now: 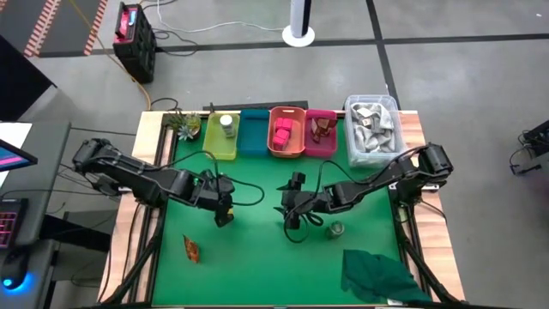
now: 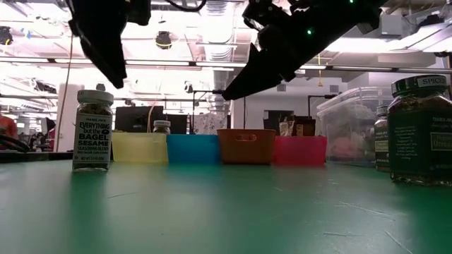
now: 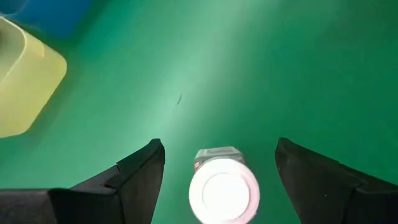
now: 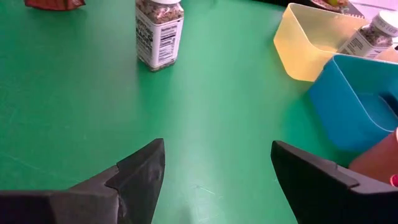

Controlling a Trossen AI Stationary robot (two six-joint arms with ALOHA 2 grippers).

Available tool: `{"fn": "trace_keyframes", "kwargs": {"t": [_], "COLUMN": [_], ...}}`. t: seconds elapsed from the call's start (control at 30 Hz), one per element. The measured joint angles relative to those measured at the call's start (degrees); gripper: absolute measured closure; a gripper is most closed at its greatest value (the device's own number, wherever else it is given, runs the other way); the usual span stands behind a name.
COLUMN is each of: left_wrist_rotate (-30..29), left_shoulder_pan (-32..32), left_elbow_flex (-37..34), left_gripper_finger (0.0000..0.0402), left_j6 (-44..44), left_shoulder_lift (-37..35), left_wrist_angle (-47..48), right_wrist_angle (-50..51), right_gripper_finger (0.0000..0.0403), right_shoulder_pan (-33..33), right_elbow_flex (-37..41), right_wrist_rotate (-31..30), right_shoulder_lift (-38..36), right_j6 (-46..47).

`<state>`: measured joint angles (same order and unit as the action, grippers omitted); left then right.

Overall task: Sort spices by type
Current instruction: Put the white seasoning bottle into the yellow bin

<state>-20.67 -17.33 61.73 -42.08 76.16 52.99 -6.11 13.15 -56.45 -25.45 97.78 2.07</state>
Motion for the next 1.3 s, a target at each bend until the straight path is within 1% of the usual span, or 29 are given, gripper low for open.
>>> {"fn": "trace_keyframes", "kwargs": {"t": [0.17,0.27,0.73,0.83,0.93,1.03,1.2,1.3], "left_wrist_rotate": [0.35,2.01,4.57,5.66,5.94,5.91,5.86,7.37], "left_shoulder_pan": [-0.45,-0.38,-0.15,0.09,0.09,0.11,0.58,2.29], "left_elbow_flex": [-4.59,-6.86,-7.6,-9.61,-12.24,-13.25,-13.27,-13.12], "left_gripper_finger": [0.0109,0.0108,0.0108,0.0109,0.0111,0.0132,0.0208,0.0212], "left_j6": [-3.57,-3.5,-1.55,-1.68,-1.41,-0.22,2.32,4.37], "left_shoulder_lift": [0.07,-0.04,-0.04,-0.04,-0.02,-0.02,-0.06,-0.39], "left_wrist_angle": [-1.93,-4.98,-4.97,-6.16,-9.33,-11.32,-11.65,-11.29], "right_wrist_angle": [-0.16,-0.37,-0.35,-0.33,-0.35,-0.37,-0.64,-1.11], "right_gripper_finger": [0.0081,0.0081,0.0081,0.0081,0.0081,0.0081,0.0081,0.0081], "right_shoulder_pan": [0.04,0.39,0.81,0.77,0.79,0.79,0.74,0.72], "right_elbow_flex": [0.0,0.0,0.0,0.0,0.0,0.0,0.0,0.0], "right_wrist_rotate": [0.02,0.05,0.09,0.09,0.09,0.09,0.09,0.09], "right_shoulder_lift": [0.0,0.0,0.0,0.0,0.0,0.0,0.0,0.0], "right_j6": [-0.2,-0.38,-0.57,-0.57,-0.57,-0.54,-0.56,-0.57]}}
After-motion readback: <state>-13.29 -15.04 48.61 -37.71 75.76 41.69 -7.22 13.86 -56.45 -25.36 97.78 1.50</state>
